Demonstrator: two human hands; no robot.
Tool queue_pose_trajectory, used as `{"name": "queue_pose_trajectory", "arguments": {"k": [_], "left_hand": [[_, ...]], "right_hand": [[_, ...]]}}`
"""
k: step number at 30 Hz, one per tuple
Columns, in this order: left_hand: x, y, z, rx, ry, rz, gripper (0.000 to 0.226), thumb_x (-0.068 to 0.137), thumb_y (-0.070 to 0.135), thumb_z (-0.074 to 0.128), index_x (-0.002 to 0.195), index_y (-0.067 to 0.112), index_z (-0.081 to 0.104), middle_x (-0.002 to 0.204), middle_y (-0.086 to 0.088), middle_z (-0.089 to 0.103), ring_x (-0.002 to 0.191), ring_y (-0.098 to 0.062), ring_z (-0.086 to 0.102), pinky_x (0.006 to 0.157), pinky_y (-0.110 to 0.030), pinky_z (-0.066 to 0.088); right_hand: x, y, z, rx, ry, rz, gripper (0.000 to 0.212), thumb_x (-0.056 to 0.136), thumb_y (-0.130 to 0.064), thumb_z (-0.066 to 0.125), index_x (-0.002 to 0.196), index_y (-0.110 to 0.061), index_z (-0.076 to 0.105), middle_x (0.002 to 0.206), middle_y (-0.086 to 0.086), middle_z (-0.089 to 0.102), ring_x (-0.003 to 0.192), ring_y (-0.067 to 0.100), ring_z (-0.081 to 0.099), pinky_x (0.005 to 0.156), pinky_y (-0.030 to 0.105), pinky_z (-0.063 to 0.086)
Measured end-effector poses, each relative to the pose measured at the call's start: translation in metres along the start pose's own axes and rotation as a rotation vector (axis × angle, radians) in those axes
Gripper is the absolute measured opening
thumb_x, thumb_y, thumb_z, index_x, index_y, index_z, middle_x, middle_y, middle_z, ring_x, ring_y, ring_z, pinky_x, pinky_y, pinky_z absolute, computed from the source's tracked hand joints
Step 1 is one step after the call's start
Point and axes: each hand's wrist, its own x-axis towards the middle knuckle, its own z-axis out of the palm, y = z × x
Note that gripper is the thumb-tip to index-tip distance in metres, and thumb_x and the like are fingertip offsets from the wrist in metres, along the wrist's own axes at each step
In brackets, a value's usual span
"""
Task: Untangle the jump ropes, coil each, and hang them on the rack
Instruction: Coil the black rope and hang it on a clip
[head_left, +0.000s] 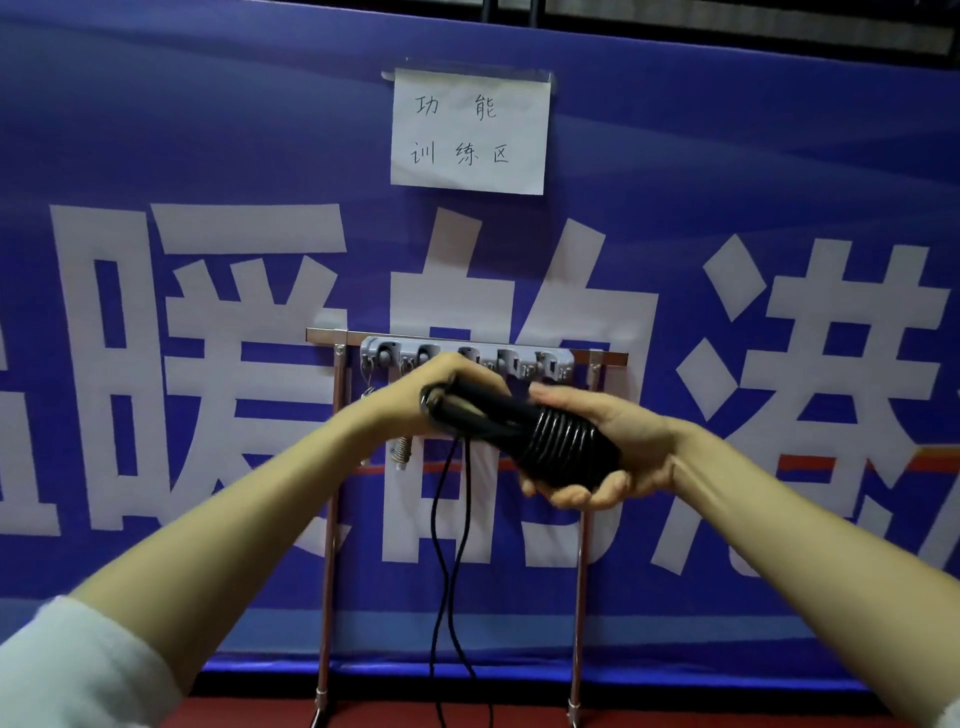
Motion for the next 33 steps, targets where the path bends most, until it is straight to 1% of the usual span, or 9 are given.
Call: {"name": "queue_pose_trajectory", "arguments": {"k": [4,8,11,14,17,20,23,27,33], "left_hand": [[0.018,0.008,-0.009,0.5,-0.176,0.061,0.012,0.081,0.014,0.076,0.092,0.014,0.074,0.083,0.006,0.068,0.075,-0.007,0.063,0.071,-0.014,0.047],[0.013,0.014,-0.015,0.588,-0.198,0.061,0.01,0.085,0.019,0.073,0.093,0.014,0.07,0.085,0.007,0.066,0.075,-0.002,0.06,0.07,-0.015,0.047],[0.007,0.01,-0.013,0.627,-0.176,-0.045,0.011,0.088,0.027,0.07,0.092,0.021,0.062,0.082,0.012,0.06,0.073,-0.005,0.059,0.062,-0.013,0.043],[0.004,0.008,-0.001,0.58,-0.08,-0.099,0.014,0.089,0.026,0.068,0.092,0.02,0.056,0.082,0.011,0.058,0.075,-0.012,0.059,0.061,-0.015,0.042],[0.0,0.006,0.012,0.299,0.119,-0.235,0.023,0.088,0.027,0.07,0.096,0.009,0.057,0.078,0.003,0.06,0.069,-0.014,0.057,0.056,-0.018,0.044],[-0.006,0.008,0.02,-0.19,0.111,-0.417,0.04,0.089,0.041,0.063,0.1,0.002,0.061,0.071,-0.003,0.062,0.059,-0.012,0.056,0.055,-0.021,0.048],[-0.007,0.014,0.022,-0.571,0.072,-0.5,0.052,0.096,0.05,0.043,0.106,0.004,0.066,0.078,-0.003,0.065,0.068,-0.01,0.06,0.062,-0.019,0.051],[-0.007,0.013,0.019,-0.917,0.104,-0.561,0.035,0.095,0.04,0.051,0.098,0.01,0.068,0.077,0.0,0.06,0.069,-0.011,0.061,0.065,-0.024,0.055],[-0.002,0.01,0.023,-1.104,0.199,-0.567,0.025,0.076,0.031,0.067,0.093,0.012,0.065,0.064,0.005,0.052,0.049,-0.003,0.041,0.057,-0.017,0.043]], "right_hand": [[0.003,0.007,0.011,-0.084,-0.016,0.172,0.056,0.09,-0.064,0.044,0.105,-0.017,0.07,0.076,0.01,0.053,0.045,0.008,0.041,0.036,0.012,0.033],[0.002,0.009,0.016,-0.143,0.18,0.182,0.057,0.087,-0.063,0.048,0.11,-0.013,0.059,0.075,0.004,0.057,0.049,0.008,0.045,0.041,0.014,0.037],[0.008,0.008,0.015,-0.52,0.491,0.098,0.064,0.083,-0.069,0.054,0.112,-0.013,0.062,0.077,0.008,0.059,0.057,0.019,0.052,0.051,0.024,0.041],[0.014,0.008,0.018,-1.102,0.823,0.016,0.053,0.083,-0.073,0.047,0.114,-0.032,0.061,0.086,0.003,0.066,0.082,0.024,0.064,0.07,0.036,0.05],[0.016,0.006,0.019,-1.528,1.156,-0.027,0.051,0.093,-0.065,0.035,0.134,-0.036,0.046,0.106,0.001,0.062,0.093,0.024,0.062,0.071,0.034,0.048],[0.017,-0.001,0.015,-1.696,1.312,-0.108,0.057,0.096,-0.061,0.031,0.146,-0.033,0.032,0.123,0.008,0.055,0.097,0.028,0.063,0.065,0.032,0.039],[0.022,-0.005,0.008,-1.764,1.414,-0.251,0.055,0.095,-0.059,0.035,0.14,-0.029,0.044,0.106,0.01,0.059,0.08,0.03,0.066,0.055,0.03,0.036],[0.026,-0.01,0.0,-1.837,1.52,-0.45,0.058,0.086,-0.058,0.033,0.116,-0.02,0.065,0.073,0.009,0.056,0.043,0.025,0.055,0.041,0.021,0.025],[0.019,-0.013,0.005,-1.744,1.538,-0.555,0.059,0.087,-0.058,0.035,0.118,-0.015,0.061,0.074,0.01,0.053,0.043,0.024,0.053,0.037,0.021,0.031]]}}
